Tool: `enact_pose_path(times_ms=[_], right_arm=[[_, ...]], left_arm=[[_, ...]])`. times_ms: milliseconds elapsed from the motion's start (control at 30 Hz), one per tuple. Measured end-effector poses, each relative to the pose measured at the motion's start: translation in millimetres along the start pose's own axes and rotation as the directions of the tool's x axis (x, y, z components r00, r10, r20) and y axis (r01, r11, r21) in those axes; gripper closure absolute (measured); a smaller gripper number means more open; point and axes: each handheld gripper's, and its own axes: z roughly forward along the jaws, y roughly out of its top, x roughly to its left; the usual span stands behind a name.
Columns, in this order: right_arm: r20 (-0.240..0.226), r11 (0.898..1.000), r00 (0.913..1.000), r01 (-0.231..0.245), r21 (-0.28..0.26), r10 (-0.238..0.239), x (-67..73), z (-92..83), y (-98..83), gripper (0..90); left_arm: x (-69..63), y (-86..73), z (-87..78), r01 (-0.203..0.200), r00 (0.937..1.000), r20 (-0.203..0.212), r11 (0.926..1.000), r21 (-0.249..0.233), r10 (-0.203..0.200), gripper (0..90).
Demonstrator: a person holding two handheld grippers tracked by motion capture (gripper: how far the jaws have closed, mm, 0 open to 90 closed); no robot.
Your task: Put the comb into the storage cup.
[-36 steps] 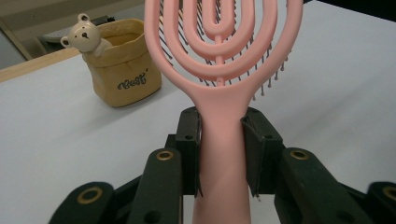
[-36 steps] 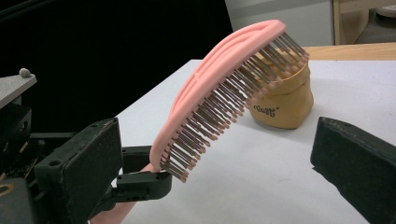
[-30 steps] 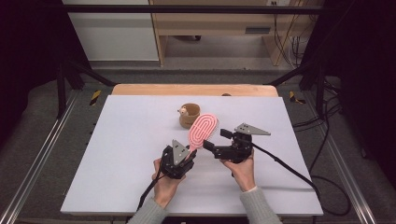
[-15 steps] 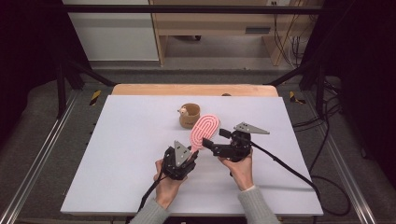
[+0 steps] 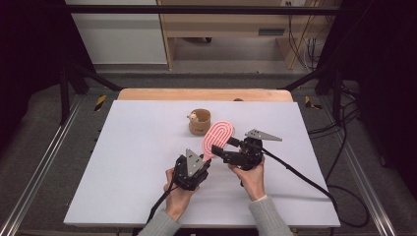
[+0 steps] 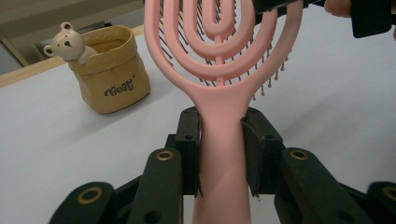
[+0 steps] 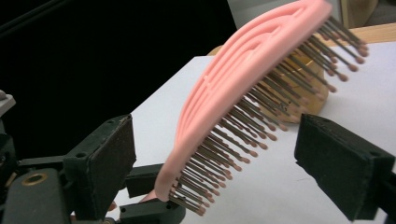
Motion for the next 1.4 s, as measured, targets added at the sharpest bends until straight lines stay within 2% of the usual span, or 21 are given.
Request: enact_pose_path(times_ms=[100, 167, 233, 267, 300, 333, 367, 400, 433, 500, 567, 600, 733, 1000, 1033, 1067, 1133, 1267, 1400], right_arm=[[-0.006, 1.000, 1.0000, 0.004, 0.000, -0.004, 0.4, -1.5, 0.6, 18.9], [-0.015, 1.000, 0.9999, 0.006, -0.004, -0.006, 0.4, -2.2, 1.3, 24.2], [-0.016, 0.999, 0.9992, -0.035, 0.008, 0.035, -1.5, -1.8, 4.8, 26.3], [-0.003, 1.000, 0.9996, -0.028, -0.004, 0.028, -1.0, -4.5, 6.4, 32.1], [-0.003, 1.000, 0.9996, -0.028, -0.004, 0.028, -1.0, -4.5, 6.4, 32.1], [0.001, 1.000, 1.0000, 0.002, -0.017, -0.002, -0.3, -9.5, 8.4, 40.5], [-0.007, 1.000, 0.9999, -0.011, -0.013, 0.011, -0.2, -10.6, 9.4, 41.3], [-0.015, 1.000, 0.9996, -0.024, -0.009, 0.024, -0.6, -10.8, 10.3, 42.6], [-0.015, 1.000, 0.9996, -0.024, -0.009, 0.024, -0.6, -10.8, 10.3, 42.6], [-0.026, 0.998, 0.9977, -0.062, -0.003, 0.062, -1.1, -9.7, 11.2, 45.6], [-0.025, 0.997, 0.9971, -0.072, 0.002, 0.072, -1.7, -9.1, 11.3, 46.8], [-0.031, 0.995, 0.9941, -0.103, 0.010, 0.104, -2.6, -7.7, 11.8, 49.6], [-0.037, 0.989, 0.9879, -0.150, 0.021, 0.150, -2.3, -6.9, 12.3, 52.2], [-0.022, 0.984, 0.9844, -0.174, 0.024, 0.175, -2.3, -6.3, 12.2, 53.0], [-0.021, 0.984, 0.9837, -0.178, 0.025, 0.179, -2.4, -5.7, 12.1, 53.1], [-0.021, 0.983, 0.9831, -0.181, 0.026, 0.182, -2.5, -5.3, 12.0, 53.3], [-0.025, 0.983, 0.9828, -0.182, 0.026, 0.183, -2.7, -4.8, 11.6, 53.5], [-0.018, 0.982, 0.9819, -0.188, 0.029, 0.188, -2.6, -4.2, 10.9, 54.1], [-0.019, 0.974, 0.9748, -0.221, 0.051, 0.222, -2.7, -3.5, 11.1, 57.9]], left_arm=[[-0.7, 0.5, -0.6, -0.002, 1.0000, 0.003, 1.0000, -0.003, 0.002, 69.9], [-2.2, 2.5, 1.9, 0.000, 0.9997, 0.026, 0.9999, 0.011, -0.001, 69.9], [-6.4, 6.1, 2.3, -0.030, 0.9995, 0.007, 0.9995, 0.005, 0.030, 69.9], [-6.7, 8.3, 1.0, -0.037, 0.9993, 0.005, 0.9993, -0.001, 0.037, 69.9], [-6.7, 8.3, 1.0, -0.037, 0.9993, 0.005, 0.9993, -0.001, 0.037, 69.9], [-6.2, 10.7, -2.4, -0.033, 0.9994, -0.002, 0.9993, -0.016, 0.033, 69.9], [-6.0, 11.6, -2.7, -0.057, 0.9983, -0.015, 0.9982, -0.018, 0.057, 69.9], [-6.2, 11.8, -3.2, -0.060, 0.9980, -0.020, 0.9980, -0.021, 0.060, 69.9], [-6.2, 11.8, -3.2, -0.060, 0.9980, -0.020, 0.9980, -0.021, 0.060, 69.9], [-6.3, 11.1, -2.6, -0.043, 0.9988, -0.022, 0.9989, -0.015, 0.043, 69.9], [-5.5, 11.3, -1.8, -0.052, 0.9983, -0.029, 0.9985, -0.019, 0.051, 69.9], [-5.1, 11.3, -1.3, -0.050, 0.9983, -0.033, 0.9986, -0.020, 0.049, 69.9], [-6.3, 10.9, -0.5, -0.047, 0.9980, -0.043, 0.9986, -0.021, 0.047, 69.9], [-8.9, 10.3, 1.0, -0.047, 0.9974, -0.056, 0.9987, -0.022, 0.046, 69.9], [-9.6, 10.0, 1.0, -0.038, 0.9979, -0.054, 0.9992, -0.016, 0.037, 69.9], [-9.2, 10.2, 1.4, -0.049, 0.9972, -0.058, 0.9986, -0.022, 0.048, 69.9], [-9.9, 9.4, 1.4, -0.039, 0.9977, -0.056, 0.9991, -0.016, 0.038, 69.9], [-9.3, 9.1, 2.3, -0.050, 0.9970, -0.059, 0.9985, -0.020, 0.049, 69.9], [-9.0, 7.7, 2.9, -0.047, 0.9972, -0.058, 0.9988, -0.010, 0.047, 69.8]])
